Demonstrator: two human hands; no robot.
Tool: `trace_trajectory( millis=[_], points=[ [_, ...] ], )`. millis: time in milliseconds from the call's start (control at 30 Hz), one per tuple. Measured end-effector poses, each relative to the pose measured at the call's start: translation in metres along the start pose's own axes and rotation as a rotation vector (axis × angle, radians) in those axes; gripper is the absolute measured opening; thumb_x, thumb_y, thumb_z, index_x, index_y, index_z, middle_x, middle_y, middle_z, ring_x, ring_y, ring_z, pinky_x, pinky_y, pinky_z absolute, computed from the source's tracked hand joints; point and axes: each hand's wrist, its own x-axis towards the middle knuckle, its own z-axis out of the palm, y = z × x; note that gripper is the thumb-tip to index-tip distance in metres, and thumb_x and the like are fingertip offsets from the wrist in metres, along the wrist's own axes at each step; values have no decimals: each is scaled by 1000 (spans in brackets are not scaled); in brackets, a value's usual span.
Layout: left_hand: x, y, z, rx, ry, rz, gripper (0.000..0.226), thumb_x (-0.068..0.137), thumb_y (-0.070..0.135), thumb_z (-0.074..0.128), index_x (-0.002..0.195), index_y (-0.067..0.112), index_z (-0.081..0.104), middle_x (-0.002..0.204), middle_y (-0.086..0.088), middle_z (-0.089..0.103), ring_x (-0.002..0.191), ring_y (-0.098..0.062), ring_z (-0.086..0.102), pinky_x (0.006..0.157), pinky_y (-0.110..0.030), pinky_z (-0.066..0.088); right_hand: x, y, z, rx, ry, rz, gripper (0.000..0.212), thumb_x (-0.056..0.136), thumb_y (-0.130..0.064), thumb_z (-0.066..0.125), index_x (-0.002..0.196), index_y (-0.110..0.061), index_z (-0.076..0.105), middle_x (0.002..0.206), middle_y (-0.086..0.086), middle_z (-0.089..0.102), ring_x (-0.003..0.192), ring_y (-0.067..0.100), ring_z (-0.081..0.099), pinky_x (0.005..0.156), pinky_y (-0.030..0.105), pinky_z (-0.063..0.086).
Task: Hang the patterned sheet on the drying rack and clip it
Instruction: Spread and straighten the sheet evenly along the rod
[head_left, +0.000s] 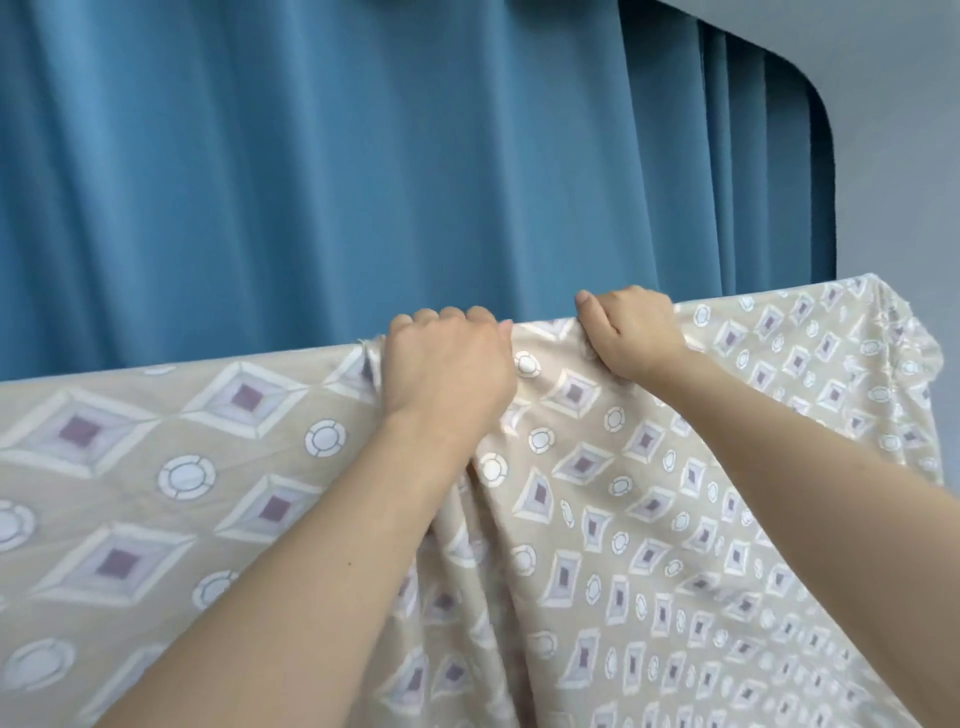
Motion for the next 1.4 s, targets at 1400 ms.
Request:
trace_trajectory(
  millis=[1400],
  points=[
    [-98, -210, -38, 129, 78, -229, 52, 98, 38, 14, 76, 16, 56, 73, -6, 66, 69, -32, 58, 67, -38, 35, -9, -280, -37, 252, 23, -267, 52, 100, -38, 24, 56, -15, 38, 54, -1, 40, 60, 29, 43, 54, 32, 25]
  ],
)
